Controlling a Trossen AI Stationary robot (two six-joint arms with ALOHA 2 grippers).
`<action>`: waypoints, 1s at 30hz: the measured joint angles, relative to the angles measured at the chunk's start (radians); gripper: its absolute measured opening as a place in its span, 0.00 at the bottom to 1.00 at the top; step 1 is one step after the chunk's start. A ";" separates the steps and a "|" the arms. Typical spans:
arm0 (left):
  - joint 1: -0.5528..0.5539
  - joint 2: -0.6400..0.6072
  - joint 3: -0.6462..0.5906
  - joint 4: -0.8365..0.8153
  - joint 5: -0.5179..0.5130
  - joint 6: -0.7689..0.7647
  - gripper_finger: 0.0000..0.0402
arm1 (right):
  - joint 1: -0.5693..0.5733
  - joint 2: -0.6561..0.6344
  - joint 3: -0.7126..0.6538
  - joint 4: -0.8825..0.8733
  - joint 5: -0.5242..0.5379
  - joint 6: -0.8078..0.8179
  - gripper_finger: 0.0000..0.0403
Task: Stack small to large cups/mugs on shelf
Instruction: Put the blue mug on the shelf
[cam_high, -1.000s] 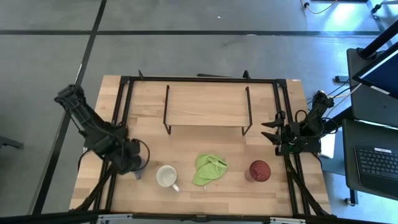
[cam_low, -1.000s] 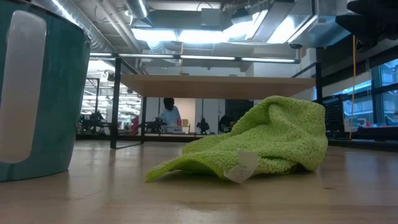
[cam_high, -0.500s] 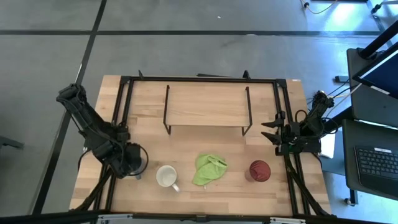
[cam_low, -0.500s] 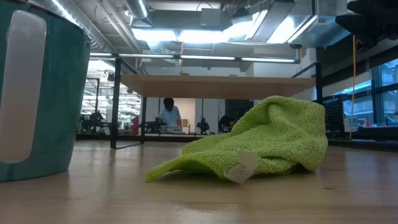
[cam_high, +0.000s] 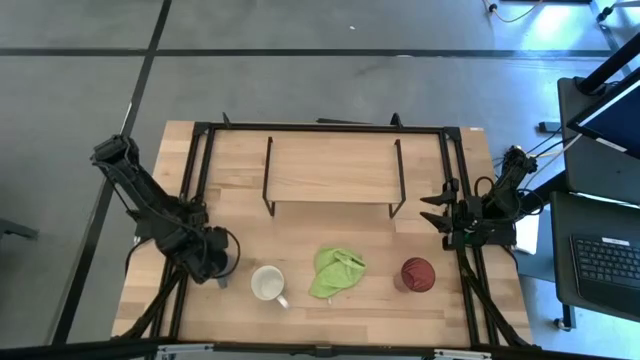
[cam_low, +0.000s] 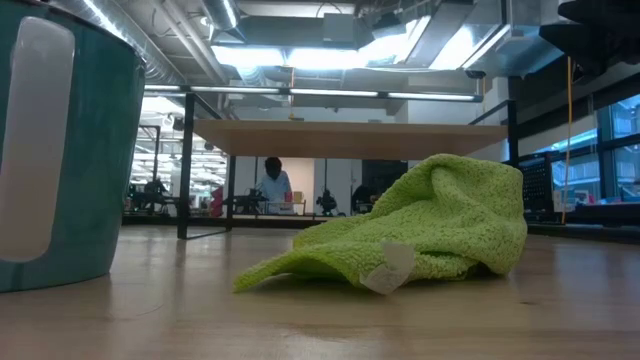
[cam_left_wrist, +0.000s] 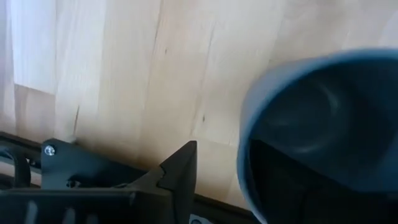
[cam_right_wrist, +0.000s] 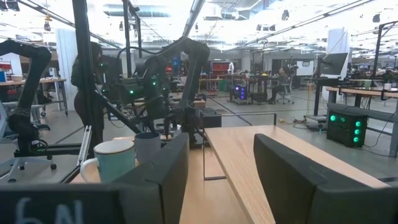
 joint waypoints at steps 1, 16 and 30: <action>0.004 0.000 -0.003 0.003 0.000 -0.004 0.34 | 0.000 0.000 0.000 0.000 0.000 0.000 0.45; 0.081 -0.048 0.073 0.002 0.008 0.051 0.01 | 0.000 0.000 0.000 0.000 0.000 0.000 0.45; 0.547 0.033 0.662 -0.335 -0.083 0.786 0.00 | 0.000 0.000 0.000 0.000 0.000 0.000 0.45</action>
